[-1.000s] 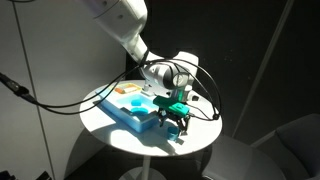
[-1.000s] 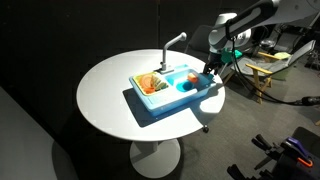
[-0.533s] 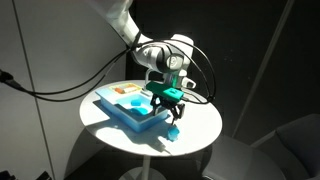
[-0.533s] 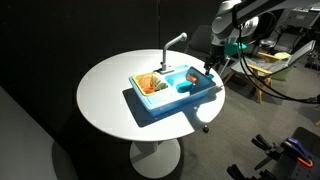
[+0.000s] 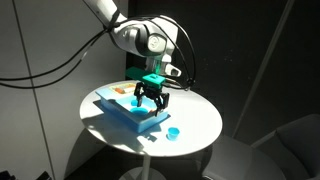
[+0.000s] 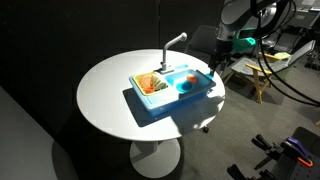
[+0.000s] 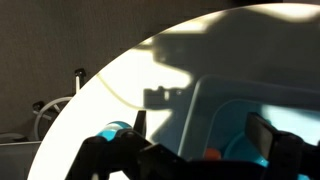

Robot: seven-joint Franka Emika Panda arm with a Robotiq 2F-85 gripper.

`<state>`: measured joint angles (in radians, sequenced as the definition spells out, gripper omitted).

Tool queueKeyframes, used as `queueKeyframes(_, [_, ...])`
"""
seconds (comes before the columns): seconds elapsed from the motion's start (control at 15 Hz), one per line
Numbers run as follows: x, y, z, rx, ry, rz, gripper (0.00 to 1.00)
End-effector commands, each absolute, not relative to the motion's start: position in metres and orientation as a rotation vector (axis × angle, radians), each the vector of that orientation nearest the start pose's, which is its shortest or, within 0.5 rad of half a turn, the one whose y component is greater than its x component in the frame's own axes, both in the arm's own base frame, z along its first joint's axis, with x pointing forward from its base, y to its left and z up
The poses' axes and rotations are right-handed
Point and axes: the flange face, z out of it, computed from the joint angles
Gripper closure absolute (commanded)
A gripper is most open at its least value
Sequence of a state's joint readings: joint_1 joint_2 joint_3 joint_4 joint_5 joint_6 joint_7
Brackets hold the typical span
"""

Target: Shift the blue cup to the right side of the toy sink

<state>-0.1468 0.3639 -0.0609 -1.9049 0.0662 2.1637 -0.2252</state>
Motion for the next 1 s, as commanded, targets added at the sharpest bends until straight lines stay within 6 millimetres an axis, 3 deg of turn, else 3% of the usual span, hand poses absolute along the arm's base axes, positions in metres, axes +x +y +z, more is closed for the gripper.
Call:
queueKeyframes(0.0, [0.559,-0.093,0.317,-3.096,0.041,0.167,0.0])
queueKeyframes(0.53, [0.488,-0.026,0.329,-3.096,0.084,0.23,0.0])
queueKeyframes(0.93, [0.455,0.0,0.363,-3.115,0.177,0.218,0.0])
